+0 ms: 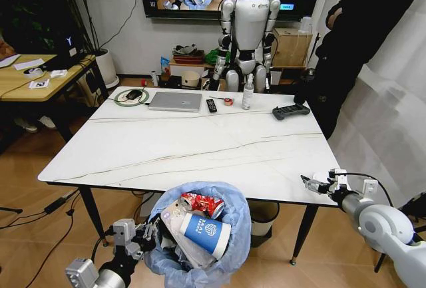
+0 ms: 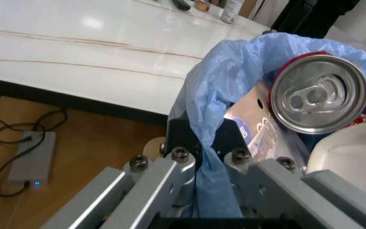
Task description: Pick up the trash bin and place the trash from the table into it.
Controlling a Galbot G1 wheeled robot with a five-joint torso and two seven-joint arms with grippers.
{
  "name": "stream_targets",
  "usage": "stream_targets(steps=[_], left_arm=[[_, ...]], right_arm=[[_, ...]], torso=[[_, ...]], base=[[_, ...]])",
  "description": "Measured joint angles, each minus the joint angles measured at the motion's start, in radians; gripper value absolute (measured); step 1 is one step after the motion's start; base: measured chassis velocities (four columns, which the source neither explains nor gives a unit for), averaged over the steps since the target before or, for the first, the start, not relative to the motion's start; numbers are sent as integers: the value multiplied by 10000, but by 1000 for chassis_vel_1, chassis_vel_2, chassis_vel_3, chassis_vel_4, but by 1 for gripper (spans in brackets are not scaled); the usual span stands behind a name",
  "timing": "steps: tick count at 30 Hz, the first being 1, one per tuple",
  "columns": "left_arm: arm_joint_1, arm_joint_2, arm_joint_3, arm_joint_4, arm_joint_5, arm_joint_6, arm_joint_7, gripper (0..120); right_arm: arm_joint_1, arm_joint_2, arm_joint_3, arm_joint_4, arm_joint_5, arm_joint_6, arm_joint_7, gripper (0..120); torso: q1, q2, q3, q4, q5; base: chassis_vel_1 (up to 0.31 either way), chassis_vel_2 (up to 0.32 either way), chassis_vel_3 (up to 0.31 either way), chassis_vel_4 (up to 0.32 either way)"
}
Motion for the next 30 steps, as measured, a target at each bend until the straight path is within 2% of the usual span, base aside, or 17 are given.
stream_targets(steps=[7,20,23,26,30], left_arm=[[39,-63,-42,-40,10,2,-3,0],[68,-140,-39,-80,52,4,-5,0],[73,-146,-41,-96,55,4,-6,0],[98,-160,-41,-124,58,4,-6,0],[139,-165,-41,-145,60,4,-6,0]], right_arm=[[483,13,-371,-751,-14,45,-174,100],[766,1,-566,-1060,96,-187,113,100],[766,-25,-577,-1057,171,-310,208,94],[770,-49,-609,-1023,221,-362,299,79],[772,-40,-623,-968,226,-362,310,67]], torso=[[0,0,0,0,0],[0,0,0,0,0],[0,0,0,0,-1],[-1,0,0,-1,-3],[-2,0,0,0,0]], base=[[0,0,0,0],[0,0,0,0],[0,0,0,0],[0,0,0,0],[0,0,0,0]])
